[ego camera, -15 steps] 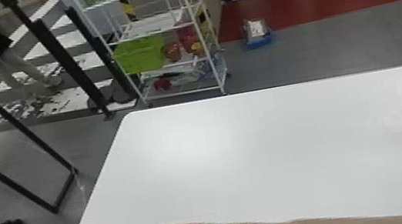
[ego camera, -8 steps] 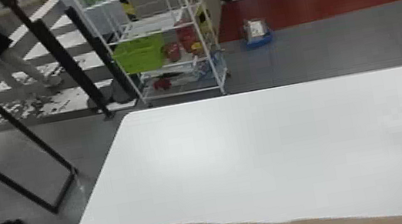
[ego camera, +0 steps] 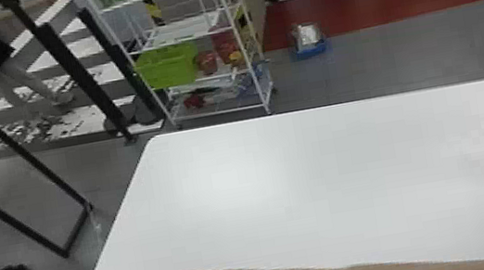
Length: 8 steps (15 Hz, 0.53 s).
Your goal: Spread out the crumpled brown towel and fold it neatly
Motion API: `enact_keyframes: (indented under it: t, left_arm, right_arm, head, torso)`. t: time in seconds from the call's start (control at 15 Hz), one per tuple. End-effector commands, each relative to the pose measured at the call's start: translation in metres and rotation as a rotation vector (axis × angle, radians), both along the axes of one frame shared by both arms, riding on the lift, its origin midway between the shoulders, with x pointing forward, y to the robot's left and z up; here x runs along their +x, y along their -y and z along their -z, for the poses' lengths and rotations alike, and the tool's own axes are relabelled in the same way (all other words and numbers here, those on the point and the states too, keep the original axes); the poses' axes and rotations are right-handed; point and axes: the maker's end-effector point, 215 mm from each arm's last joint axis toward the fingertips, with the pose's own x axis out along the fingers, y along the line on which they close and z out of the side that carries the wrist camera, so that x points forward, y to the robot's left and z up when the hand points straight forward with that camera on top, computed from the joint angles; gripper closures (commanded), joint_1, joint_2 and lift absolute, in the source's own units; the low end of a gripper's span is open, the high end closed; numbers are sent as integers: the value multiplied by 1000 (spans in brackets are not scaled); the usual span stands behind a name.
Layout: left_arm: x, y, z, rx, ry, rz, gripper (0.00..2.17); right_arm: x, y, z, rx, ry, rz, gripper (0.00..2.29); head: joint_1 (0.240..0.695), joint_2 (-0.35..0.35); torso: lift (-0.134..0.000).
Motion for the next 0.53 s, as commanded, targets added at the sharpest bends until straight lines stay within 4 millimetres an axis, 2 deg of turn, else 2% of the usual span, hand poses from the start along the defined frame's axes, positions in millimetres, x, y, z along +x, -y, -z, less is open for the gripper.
enact_keyframes:
  t: [0.0, 0.13, 0.27, 0.47]
  left_arm:
    - [-2, 5, 4, -10, -19, 11, 451]
    - [-2, 7, 8, -9, -32, 20, 738]
    - [0, 7, 3, -10, -21, 24, 1325]
    - [8, -3, -12, 8, 16, 14, 1382]
  right_arm:
    - [0, 0, 0, 0, -1, 1, 83]
    - [0, 0, 0, 0, 1, 0, 83]
    - [0, -2, 1, 1, -2, -2, 83]
    - [-2, -6, 5, 7, -10, -7, 83]
  head:
    - [695, 340]
    - [695, 333]
    - [695, 327]
    - [695, 331]
  torso:
    - [-122]
    - [-122]
    - [-122]
    - [-122]
